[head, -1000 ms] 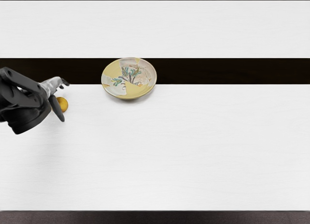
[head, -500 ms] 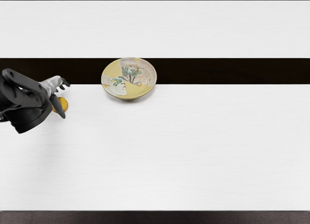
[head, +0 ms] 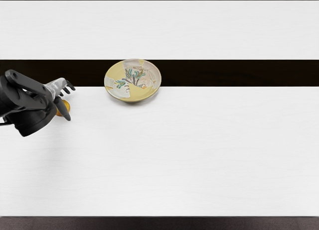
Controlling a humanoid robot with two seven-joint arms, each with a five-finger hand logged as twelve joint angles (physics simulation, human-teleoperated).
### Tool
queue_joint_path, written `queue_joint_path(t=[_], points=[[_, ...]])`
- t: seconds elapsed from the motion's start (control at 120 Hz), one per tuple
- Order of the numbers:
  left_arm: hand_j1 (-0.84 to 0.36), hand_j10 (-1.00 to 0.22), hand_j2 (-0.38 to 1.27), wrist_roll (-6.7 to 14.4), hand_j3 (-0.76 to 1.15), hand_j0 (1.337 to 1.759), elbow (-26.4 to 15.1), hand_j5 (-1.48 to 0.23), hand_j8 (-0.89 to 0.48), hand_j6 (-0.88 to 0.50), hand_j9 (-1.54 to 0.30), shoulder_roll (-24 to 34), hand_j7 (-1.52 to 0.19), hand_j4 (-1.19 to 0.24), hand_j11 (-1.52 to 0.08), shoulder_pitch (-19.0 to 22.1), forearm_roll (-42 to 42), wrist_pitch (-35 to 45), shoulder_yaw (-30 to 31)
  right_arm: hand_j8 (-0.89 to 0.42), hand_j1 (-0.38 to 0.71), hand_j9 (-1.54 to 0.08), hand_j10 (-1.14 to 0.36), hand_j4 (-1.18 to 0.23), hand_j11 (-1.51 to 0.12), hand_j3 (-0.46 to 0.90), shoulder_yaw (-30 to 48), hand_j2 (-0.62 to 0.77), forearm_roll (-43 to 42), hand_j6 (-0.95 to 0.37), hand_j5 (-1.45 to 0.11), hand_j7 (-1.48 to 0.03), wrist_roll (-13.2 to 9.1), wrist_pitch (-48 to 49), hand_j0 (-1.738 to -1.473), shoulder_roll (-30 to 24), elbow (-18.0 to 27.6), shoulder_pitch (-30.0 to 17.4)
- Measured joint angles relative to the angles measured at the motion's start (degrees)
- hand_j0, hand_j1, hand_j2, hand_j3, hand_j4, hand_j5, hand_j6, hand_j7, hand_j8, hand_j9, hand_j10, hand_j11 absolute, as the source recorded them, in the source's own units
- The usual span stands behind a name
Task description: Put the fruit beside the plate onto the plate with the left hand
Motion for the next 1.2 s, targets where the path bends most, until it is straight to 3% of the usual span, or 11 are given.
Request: queue_joint_path(t=[0.5, 1.2], points=[[-0.03, -0.32, 0.06, 0.0, 0.00, 1.658, -2.7, -0.41, -0.32, -0.32, -0.41, 2.0, -0.41, -0.32, -0.41, -0.7, -1.1, -0.4, 1.1, -0.01, -0.34, -0.01, -0.01, -0.01, -0.01, 0.00, 0.0, 0.00, 0.0, -0.01, -0.01, -0.01, 0.0, 0.0, -1.658, 0.0, 0.0, 0.0], [-0.14, -0.41, 0.08, 0.0, 0.00, 1.658, -2.5, -0.54, -0.41, -0.41, -0.53, 1.8, -0.54, -0.41, -0.54, -0.8, -1.1, -0.3, 1.4, -0.01, -0.34, -0.01, -0.01, -0.01, -0.01, 0.00, 0.0, 0.00, 0.0, -0.01, -0.01, -0.01, 0.0, 0.0, -1.658, 0.0, 0.0, 0.0]])
